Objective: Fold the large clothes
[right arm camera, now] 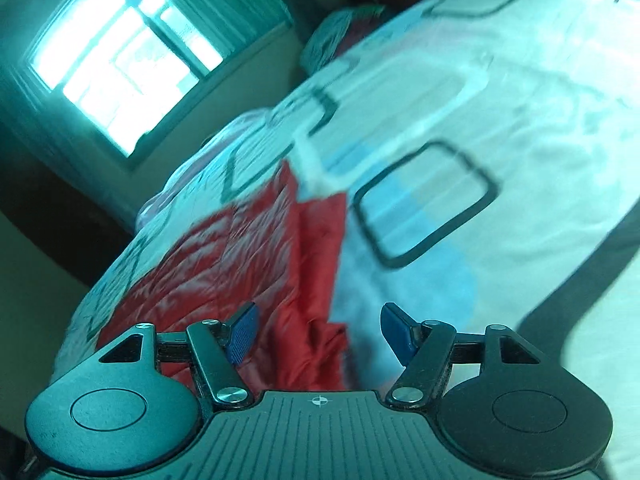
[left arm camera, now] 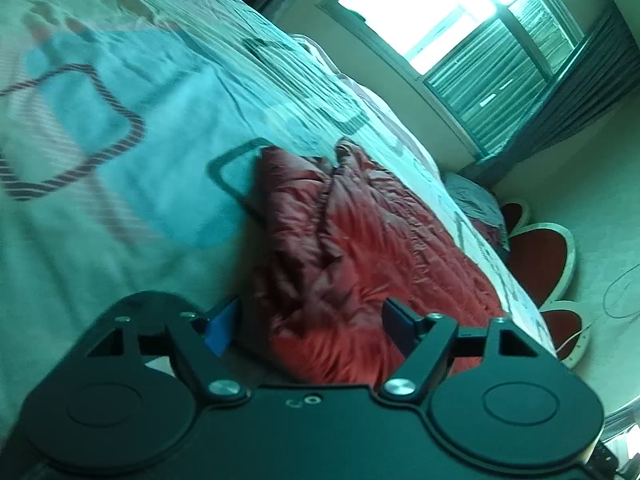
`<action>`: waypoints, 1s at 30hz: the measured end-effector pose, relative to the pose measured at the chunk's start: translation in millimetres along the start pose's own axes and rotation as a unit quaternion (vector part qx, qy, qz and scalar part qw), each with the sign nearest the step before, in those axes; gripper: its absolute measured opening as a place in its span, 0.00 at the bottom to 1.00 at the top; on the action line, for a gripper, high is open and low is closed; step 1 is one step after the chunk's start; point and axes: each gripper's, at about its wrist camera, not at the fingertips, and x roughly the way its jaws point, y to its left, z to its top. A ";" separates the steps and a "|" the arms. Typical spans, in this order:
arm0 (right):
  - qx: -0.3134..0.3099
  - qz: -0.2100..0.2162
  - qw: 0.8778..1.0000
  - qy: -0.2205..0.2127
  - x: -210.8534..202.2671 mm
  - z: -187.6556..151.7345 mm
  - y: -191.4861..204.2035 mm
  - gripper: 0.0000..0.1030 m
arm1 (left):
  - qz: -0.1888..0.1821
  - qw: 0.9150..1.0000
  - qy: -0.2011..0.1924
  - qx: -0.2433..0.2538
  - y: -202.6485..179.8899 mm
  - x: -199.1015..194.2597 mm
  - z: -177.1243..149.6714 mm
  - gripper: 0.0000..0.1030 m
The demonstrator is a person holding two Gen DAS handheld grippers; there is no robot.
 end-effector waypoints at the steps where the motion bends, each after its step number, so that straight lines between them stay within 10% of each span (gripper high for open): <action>1: -0.002 -0.005 1.000 -0.006 -5.2 0.3 -0.1 0.60 | 0.015 1.000 -0.005 -0.002 2.6 -6.8 -1.7 0.57; 5: -0.036 0.004 0.999 0.001 -16.9 -4.5 16.9 0.23 | 0.034 0.997 -0.054 0.044 -10.7 -45.6 -8.3 0.41; 14: -0.240 0.077 0.963 0.090 24.6 -68.3 149.2 0.21 | 0.007 0.965 0.004 0.263 -107.7 9.7 -30.3 0.42; 21: -0.275 -0.005 0.955 0.108 58.6 -79.1 144.4 0.21 | 0.049 0.973 0.014 0.224 -75.3 10.8 -28.1 0.29; 23: -0.262 -0.002 0.960 0.096 49.0 -73.9 140.5 0.21 | 0.061 0.978 -0.003 0.200 -58.1 -8.5 -21.8 0.43; 25: -0.249 0.004 0.965 0.086 40.4 -69.1 137.8 0.21 | 0.078 0.982 -0.023 0.170 -48.4 -26.5 -19.2 0.81; 30: -0.212 0.043 0.972 0.088 22.4 -71.0 149.9 0.22 | 0.042 0.996 0.007 0.080 -27.4 -32.1 -18.9 0.72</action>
